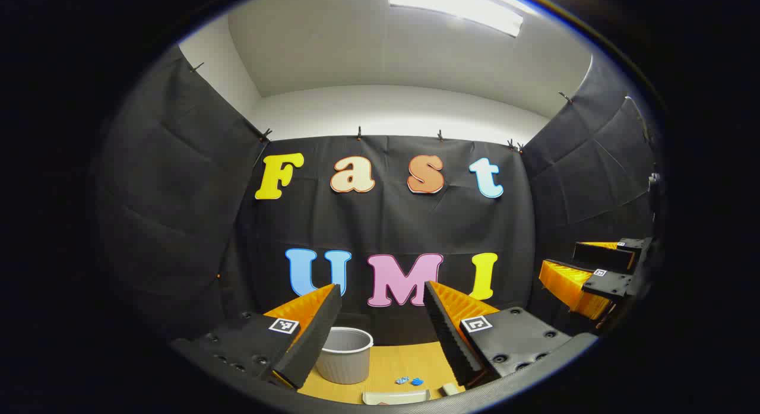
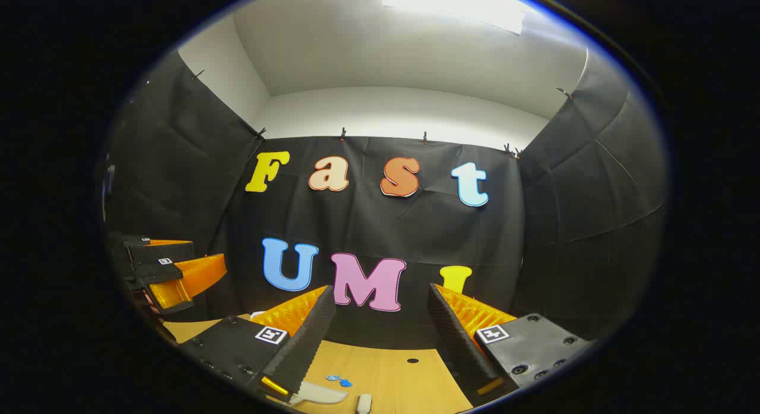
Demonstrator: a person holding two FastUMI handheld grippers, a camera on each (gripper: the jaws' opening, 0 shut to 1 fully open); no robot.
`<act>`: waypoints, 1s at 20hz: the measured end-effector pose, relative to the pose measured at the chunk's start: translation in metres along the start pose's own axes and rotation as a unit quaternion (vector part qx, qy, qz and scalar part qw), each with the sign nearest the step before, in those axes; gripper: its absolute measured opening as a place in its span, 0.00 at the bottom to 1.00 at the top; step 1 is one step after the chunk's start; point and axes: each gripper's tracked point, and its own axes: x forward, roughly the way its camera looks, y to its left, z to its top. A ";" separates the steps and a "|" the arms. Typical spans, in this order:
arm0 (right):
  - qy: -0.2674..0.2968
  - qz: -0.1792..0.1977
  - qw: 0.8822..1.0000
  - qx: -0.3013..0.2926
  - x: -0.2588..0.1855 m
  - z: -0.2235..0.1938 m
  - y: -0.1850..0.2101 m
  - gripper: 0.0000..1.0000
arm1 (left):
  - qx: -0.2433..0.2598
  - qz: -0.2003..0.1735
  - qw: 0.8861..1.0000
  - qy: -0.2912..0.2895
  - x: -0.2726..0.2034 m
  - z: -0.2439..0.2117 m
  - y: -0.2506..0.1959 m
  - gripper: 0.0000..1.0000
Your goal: Pick up the small broom and dustpan from the desktop, sweep the trash into the dustpan with the broom, and then empty the trash into the garbage bin.
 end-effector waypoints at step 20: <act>0.000 0.039 0.999 0.007 0.026 -0.008 0.035 0.97 | 0.018 0.035 0.999 -0.009 0.000 0.001 0.028 0.82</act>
